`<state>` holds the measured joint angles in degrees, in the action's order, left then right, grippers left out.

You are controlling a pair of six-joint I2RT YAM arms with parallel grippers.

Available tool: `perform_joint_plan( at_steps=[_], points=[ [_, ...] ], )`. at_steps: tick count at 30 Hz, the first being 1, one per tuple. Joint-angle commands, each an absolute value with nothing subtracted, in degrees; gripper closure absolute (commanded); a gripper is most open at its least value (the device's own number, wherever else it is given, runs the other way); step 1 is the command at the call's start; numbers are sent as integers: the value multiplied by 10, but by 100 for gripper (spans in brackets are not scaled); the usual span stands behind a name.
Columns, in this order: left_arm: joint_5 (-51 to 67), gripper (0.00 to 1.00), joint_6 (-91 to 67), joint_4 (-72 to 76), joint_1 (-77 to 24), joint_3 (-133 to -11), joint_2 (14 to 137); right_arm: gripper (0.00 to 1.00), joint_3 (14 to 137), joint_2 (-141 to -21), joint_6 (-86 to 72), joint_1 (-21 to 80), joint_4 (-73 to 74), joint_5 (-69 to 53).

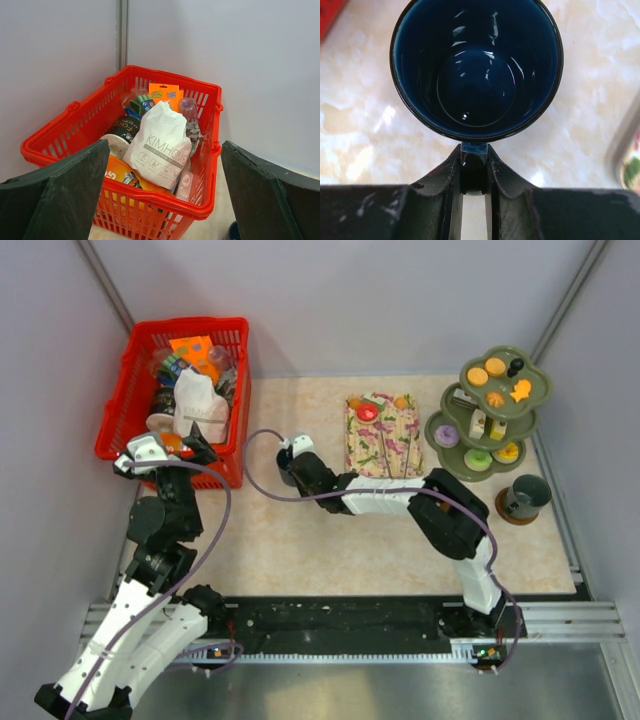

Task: Serve the afternoon tea
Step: Pick up the cup at the center of the board.

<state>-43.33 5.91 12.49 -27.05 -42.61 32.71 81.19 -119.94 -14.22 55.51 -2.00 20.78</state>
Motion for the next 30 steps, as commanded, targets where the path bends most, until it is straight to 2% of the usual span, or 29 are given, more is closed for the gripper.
perform_joint_plan(
  at_steps=[1,4,15,23,26,30],
  points=[
    [-427,2,55,153,-270,-424,317,96,750,-1103,-176,562,16,213],
    [-429,2,56,154,-270,-424,317,100,711,-1057,-182,568,41,216],
    [-430,2,59,155,-270,-422,320,100,660,-887,-186,580,176,218],
    [-434,2,60,158,-271,-419,321,100,622,-776,-259,579,321,356],
    [-437,2,60,158,-271,-418,320,100,613,-741,-319,578,387,433],
    [-437,2,59,160,-271,-417,320,100,598,-708,-408,547,447,469]
  ],
)
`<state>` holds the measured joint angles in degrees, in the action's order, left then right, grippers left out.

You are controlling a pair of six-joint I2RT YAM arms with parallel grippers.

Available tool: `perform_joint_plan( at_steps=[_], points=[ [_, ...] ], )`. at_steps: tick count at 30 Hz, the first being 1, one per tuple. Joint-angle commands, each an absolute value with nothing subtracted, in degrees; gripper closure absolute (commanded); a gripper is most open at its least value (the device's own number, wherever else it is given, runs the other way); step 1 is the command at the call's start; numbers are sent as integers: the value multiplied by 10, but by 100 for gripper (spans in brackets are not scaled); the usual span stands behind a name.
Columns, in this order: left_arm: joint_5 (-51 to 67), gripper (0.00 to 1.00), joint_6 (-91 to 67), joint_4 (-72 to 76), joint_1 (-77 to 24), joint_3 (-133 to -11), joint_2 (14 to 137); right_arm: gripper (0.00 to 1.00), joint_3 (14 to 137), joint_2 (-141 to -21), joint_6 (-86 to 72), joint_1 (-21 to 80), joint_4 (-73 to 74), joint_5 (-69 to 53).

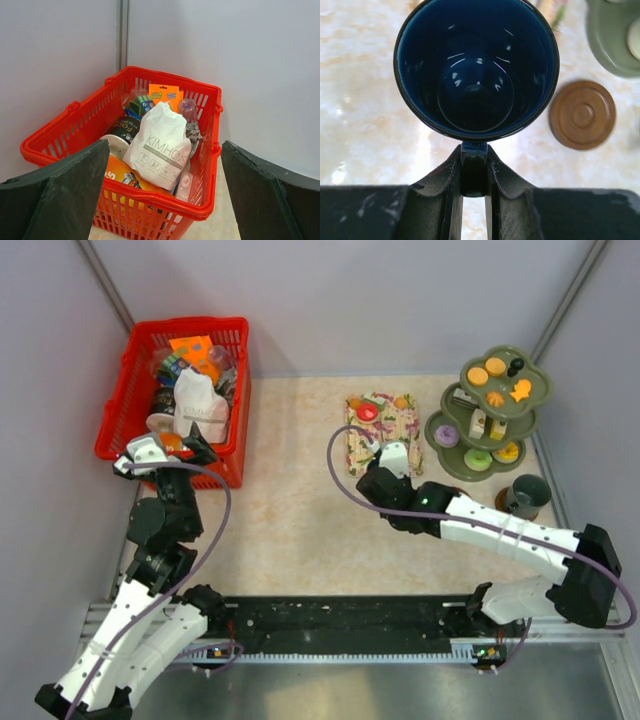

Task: Serve the afternoon tea
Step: Pick up the cup at the center of the board, then place the cup on the coaster.

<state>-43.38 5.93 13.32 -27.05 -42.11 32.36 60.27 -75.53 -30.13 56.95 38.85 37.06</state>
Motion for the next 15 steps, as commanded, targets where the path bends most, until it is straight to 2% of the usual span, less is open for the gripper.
perform_joint_plan(
  at_steps=[1,8,15],
  points=[
    [-437,2,58,160,-271,-417,321,100,593,-705,-431,535,458,474],
    [-433,2,56,160,-270,-416,323,100,533,-672,-531,471,465,514],
    [-432,2,54,158,-272,-417,323,100,494,-690,-650,412,463,545]
  ],
)
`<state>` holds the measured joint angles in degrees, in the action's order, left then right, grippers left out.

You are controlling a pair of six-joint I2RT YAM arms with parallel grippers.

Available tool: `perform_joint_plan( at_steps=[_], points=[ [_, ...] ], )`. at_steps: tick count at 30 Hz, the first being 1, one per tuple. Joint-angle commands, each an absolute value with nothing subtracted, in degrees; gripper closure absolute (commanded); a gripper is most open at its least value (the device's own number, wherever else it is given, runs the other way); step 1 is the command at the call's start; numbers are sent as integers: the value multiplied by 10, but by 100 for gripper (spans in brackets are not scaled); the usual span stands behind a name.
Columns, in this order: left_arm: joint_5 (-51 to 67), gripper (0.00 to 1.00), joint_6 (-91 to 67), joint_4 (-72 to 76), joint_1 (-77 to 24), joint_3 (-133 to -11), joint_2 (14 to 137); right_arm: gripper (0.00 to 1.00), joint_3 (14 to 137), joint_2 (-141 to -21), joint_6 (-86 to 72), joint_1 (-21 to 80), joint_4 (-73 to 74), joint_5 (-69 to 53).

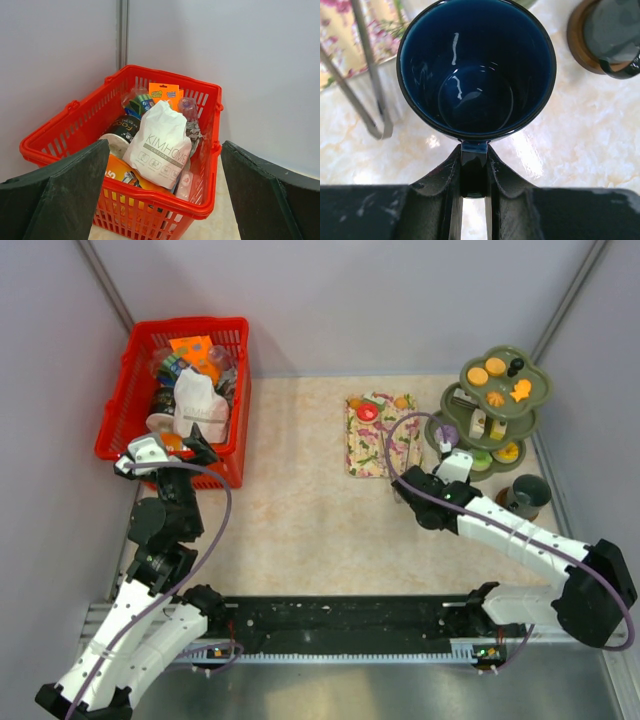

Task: Serve the afternoon tea
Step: Place the cup on the coaster.

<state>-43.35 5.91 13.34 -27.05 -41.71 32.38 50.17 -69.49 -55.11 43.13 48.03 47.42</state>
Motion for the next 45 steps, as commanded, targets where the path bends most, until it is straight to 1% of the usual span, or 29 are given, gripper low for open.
perform_joint_plan(
  at_steps=[1,8,18,23,31,45],
  points=[
    [-432,2,54,158,-272,-417,323,100,488,-693,-658,410,458,549],
    [-436,2,58,163,-275,-415,323,100,469,-737,-681,390,426,549],
    [-449,2,80,184,-276,-403,326,100,457,-756,-719,378,420,577],
    [-448,2,81,186,-277,-402,324,100,439,-755,-736,376,416,593],
    [-443,2,80,185,-280,-400,318,100,390,-747,-708,370,339,592],
    [-446,2,83,189,-282,-399,310,100,377,-737,-710,370,329,548]
  ],
)
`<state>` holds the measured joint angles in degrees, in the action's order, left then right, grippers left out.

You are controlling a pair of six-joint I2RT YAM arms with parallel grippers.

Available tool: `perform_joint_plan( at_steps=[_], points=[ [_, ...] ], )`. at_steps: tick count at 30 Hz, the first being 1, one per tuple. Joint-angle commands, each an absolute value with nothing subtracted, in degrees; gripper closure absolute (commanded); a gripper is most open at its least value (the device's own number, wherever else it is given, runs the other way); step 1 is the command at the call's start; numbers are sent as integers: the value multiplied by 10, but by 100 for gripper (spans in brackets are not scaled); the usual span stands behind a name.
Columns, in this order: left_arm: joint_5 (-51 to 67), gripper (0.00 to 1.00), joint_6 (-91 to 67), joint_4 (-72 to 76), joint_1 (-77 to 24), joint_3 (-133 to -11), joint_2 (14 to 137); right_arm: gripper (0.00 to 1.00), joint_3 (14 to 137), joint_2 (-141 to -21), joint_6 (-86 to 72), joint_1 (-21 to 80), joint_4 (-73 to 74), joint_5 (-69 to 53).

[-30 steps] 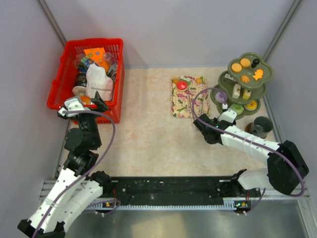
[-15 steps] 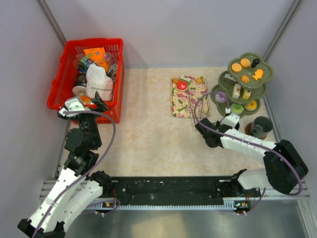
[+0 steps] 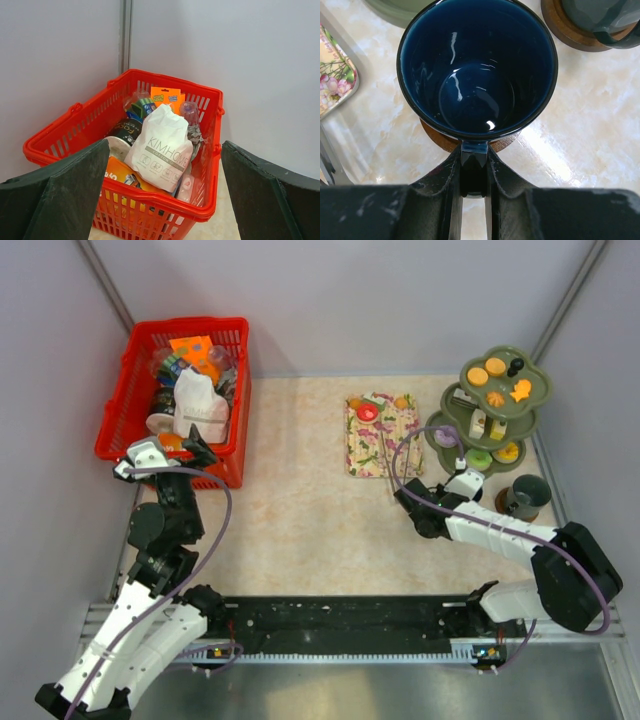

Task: Serve the afternoon tea
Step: Place the cup on the coaster.

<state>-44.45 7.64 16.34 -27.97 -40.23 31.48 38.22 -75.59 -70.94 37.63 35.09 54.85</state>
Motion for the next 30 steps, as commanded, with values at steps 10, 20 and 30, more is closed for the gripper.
perform_joint_plan(
  at_steps=[10,20,30],
  points=[
    [-445,2,83,189,-282,-400,310,100,375,-734,-719,375,359,524],
    [-446,2,84,190,-283,-398,309,100,378,-732,-714,380,368,519],
    [-446,2,84,190,-283,-398,309,77,386,-734,-703,390,368,504]
  ],
)
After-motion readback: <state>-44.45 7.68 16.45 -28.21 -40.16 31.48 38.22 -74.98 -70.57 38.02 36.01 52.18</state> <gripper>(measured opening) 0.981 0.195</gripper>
